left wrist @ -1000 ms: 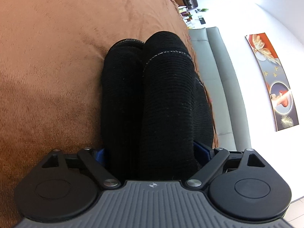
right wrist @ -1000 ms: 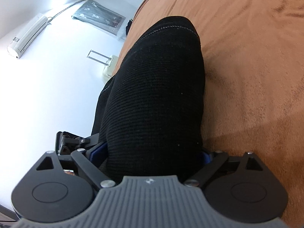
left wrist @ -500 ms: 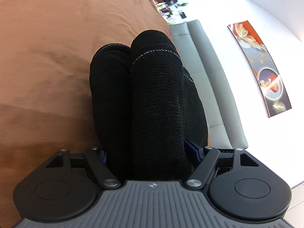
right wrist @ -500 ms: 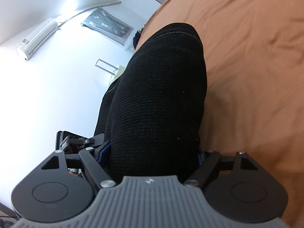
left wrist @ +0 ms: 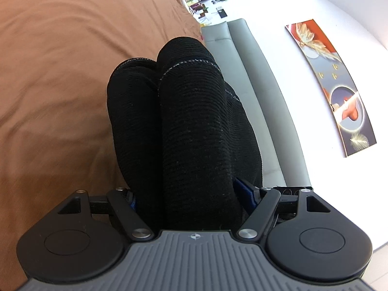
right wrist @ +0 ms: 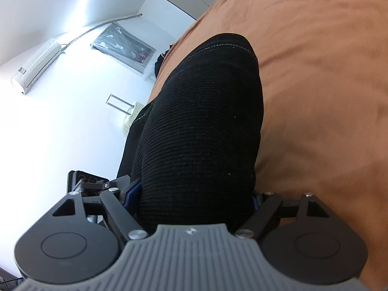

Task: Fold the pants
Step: 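Release the folded stack and lift both grippers away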

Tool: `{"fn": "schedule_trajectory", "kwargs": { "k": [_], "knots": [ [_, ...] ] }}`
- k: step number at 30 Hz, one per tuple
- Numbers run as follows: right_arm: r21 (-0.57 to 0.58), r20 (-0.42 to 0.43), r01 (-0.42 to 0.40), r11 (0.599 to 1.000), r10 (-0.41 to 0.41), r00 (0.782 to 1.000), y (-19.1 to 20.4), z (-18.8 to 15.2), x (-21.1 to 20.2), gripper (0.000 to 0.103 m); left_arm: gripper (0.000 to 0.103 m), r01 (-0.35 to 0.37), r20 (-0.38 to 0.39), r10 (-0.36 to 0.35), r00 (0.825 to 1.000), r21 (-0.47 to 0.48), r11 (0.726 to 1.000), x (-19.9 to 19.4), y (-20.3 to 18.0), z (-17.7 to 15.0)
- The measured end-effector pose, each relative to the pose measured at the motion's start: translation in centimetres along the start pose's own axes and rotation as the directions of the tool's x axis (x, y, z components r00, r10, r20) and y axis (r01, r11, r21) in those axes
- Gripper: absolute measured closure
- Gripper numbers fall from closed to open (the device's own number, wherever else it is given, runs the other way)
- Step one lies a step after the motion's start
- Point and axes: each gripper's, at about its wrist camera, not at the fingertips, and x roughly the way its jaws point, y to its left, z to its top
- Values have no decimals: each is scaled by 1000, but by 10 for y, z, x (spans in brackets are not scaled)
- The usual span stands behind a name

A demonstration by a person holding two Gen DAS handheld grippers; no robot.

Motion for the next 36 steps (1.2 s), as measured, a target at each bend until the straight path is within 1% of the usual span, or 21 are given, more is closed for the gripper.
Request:
{"fn": "schedule_trajectory", "kwargs": {
  "k": [3,6,8,9,10,12,15,17,19,20,22,24,26,28,30,31,32,33,34,35,36],
  "knots": [
    [-8,0,-15,1000,15,1000,-20,24,0,26,18,-10,-5,10,1000,1,1000,21,2,15],
    [5,6,-17,1000,17,1000,-45,34,6,25,18,-28,-21,28,999,-24,999,39,19,26],
    [38,4,-10,999,10,1000,-60,32,24,25,18,-78,-38,76,996,-56,995,49,36,27],
    [65,-5,2,998,-2,1000,-72,28,33,25,18,-126,-57,122,991,-60,990,54,44,25],
    [91,-20,22,996,-21,1000,-83,22,40,24,18,-156,-80,152,985,-45,987,58,49,21],
    [89,-52,63,994,-59,997,-99,3,55,15,18,-147,-94,147,985,3,989,58,51,9],
    [117,7,-18,993,17,1000,-113,-21,41,17,18,-131,-75,133,988,24,991,48,45,-6],
    [129,34,-23,991,19,999,-116,-36,29,17,18,-144,-82,151,985,81,986,42,37,-16],
    [127,49,-19,992,13,999,-116,-45,26,17,16,-172,-86,188,978,168,971,36,28,-27],
    [126,51,-14,992,7,999,-114,-42,37,17,16,-186,-86,208,974,209,960,32,24,-32],
    [122,55,3,993,-10,998,-111,-46,34,17,16,-216,-64,243,968,279,936,21,16,-43],
    [100,57,34,994,-40,998,-101,-47,39,17,13,-241,-53,273,960,330,913,12,9,-54],
    [66,54,73,995,-76,996,-92,-56,29,17,13,-232,-95,282,955,356,905,13,-1,-59],
    [49,54,102,994,-105,993,-86,-64,12,17,12,-236,-107,299,948,391,890,9,-4,-69],
    [25,46,167,986,-168,985,-87,-66,-4,17,12,-277,-112,350,930,410,869,14,-3,-70],
    [11,41,210,978,-210,977,-85,-67,-11,17,11,-290,-105,364,926,419,860,15,-4,-72],
    [-10,37,255,967,-255,966,-80,-74,-12,23,11,-303,-90,375,923,433,849,14,-6,-74],
    [-31,33,308,951,-307,951,-69,-77,-13,37,11,-318,-73,387,919,445,837,11,-9,-77],
    [-44,33,368,929,-367,930,-64,-84,-13,43,11,-328,-63,397,916,454,829,8,-11,-79],
    [-39,44,402,915,-400,915,-60,-90,-16,45,11,-334,-56,404,913,463,821,5,-15,-80],
    [-20,68,413,910,-411,909,-54,-96,-20,44,14,-345,-48,416,908,479,807,2,-19,-82]
  ]
}}
